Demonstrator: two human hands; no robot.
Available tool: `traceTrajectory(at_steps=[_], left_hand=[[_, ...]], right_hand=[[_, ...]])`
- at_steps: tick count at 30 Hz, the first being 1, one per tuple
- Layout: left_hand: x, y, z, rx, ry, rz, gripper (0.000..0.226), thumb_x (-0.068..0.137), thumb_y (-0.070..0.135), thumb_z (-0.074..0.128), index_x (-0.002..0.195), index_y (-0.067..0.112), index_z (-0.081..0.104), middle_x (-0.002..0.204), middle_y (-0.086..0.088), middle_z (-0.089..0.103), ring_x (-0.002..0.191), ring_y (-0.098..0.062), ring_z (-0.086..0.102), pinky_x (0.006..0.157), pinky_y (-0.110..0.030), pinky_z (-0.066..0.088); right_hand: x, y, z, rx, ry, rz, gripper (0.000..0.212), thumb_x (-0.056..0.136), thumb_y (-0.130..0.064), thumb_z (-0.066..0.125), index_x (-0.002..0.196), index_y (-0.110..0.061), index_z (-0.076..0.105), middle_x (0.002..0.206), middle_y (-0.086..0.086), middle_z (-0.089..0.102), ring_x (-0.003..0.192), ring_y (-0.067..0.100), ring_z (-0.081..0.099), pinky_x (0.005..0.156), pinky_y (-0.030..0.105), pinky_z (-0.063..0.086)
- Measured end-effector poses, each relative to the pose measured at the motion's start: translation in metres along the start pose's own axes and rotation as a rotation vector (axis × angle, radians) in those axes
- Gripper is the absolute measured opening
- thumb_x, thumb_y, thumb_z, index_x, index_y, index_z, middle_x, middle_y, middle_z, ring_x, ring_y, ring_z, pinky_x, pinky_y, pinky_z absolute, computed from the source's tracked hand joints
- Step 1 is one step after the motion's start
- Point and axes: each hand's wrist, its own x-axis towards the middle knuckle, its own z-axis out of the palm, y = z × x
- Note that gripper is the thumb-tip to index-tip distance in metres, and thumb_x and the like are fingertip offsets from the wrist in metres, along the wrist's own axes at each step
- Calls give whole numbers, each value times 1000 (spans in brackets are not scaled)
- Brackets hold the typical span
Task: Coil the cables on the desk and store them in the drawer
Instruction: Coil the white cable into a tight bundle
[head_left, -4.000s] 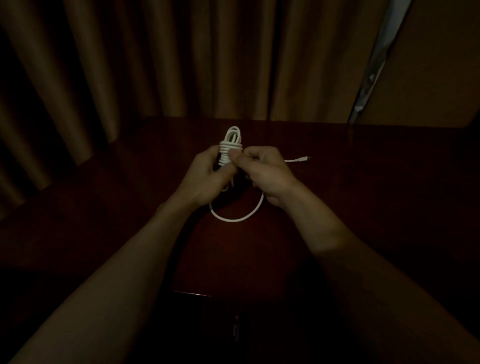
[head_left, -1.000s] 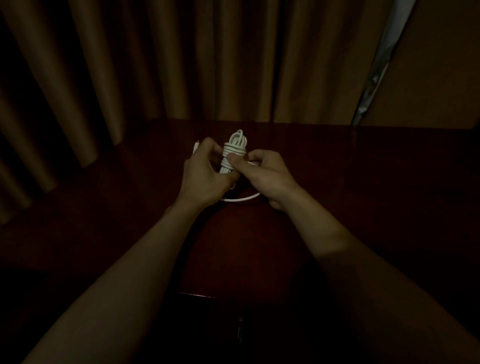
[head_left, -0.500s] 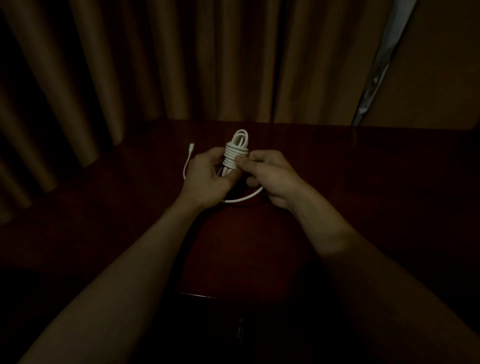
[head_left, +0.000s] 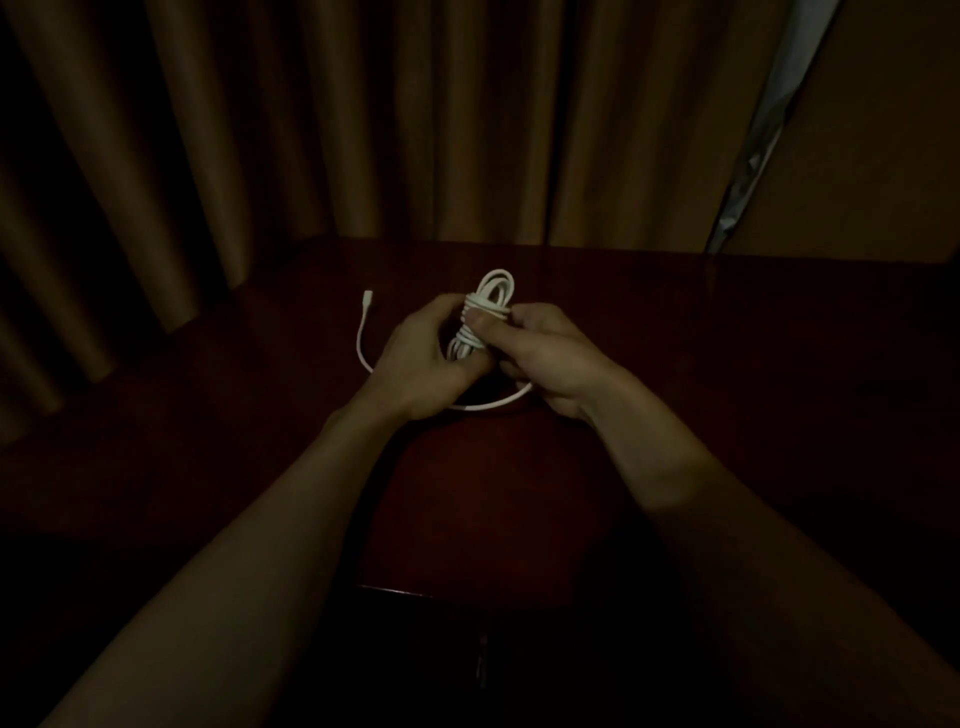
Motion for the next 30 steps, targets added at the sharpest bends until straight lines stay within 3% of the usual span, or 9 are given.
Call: traceTrajectory(at_steps=[4,6,11,14,19,23,25,28,30], left_hand=[[1,2,1,-72,-65,-4,25,101,13,56,118,29,68,96,-9,74,90,-29,71,81,-47,57],[0,2,2,-68,-31,10,27,100,12,57,122,23,69,97,-8,75,92,-29,72,84,-48,58],[0,3,3,-65,126,2,26,95,13,72,120,20,73,107,11,77,100,-1,73,90,-34,62],[0,5,3,-30,217,-3,26,89,14,80,112,22,73,103,15,75,95,8,70,81,-14,57],[-1,2,4,8,228,-28,29,81,15,84,103,17,64,92,5,76,76,-11,75,66,-43,64],[-2,4,1,-1,96,-14,50,82,33,77,128,20,63,115,9,74,102,-4,72,89,-43,62],[-2,7,1,-29,-2,6,49,92,26,73,139,20,60,127,10,71,116,-2,67,100,-36,58],[-1,7,1,-87,-39,9,42,102,9,63,143,13,58,131,6,69,121,-2,65,98,-21,55],[-1,6,1,-131,-12,-11,40,101,3,63,140,10,59,126,6,70,117,-3,68,91,-18,55]], right_hand=[[-3,-2,-7,11,-28,9,30,105,-27,59,110,1,69,74,-3,73,58,3,63,54,15,45],[-4,-2,-5,17,-23,11,26,106,-24,57,107,-2,69,66,-9,70,49,-2,58,48,11,41],[1,-1,2,37,89,-1,37,102,-31,64,111,5,69,110,16,77,91,17,76,66,18,55],[3,2,5,-29,121,-14,29,100,-32,67,85,-7,63,107,23,75,82,16,71,63,18,53],[1,2,12,34,168,-41,36,91,-27,78,110,2,67,102,11,78,93,20,77,78,27,61],[3,3,6,-13,142,-53,34,93,-22,76,112,6,68,103,16,77,88,20,75,78,31,60],[3,3,1,-23,127,-50,33,95,-23,74,113,4,70,97,13,78,80,14,73,70,28,59],[3,3,-5,-56,113,-41,33,99,-28,69,114,2,69,66,-5,65,51,3,56,49,20,41],[3,3,-6,-73,69,-37,30,101,-29,66,111,-2,69,59,-6,55,46,5,41,46,22,32]])
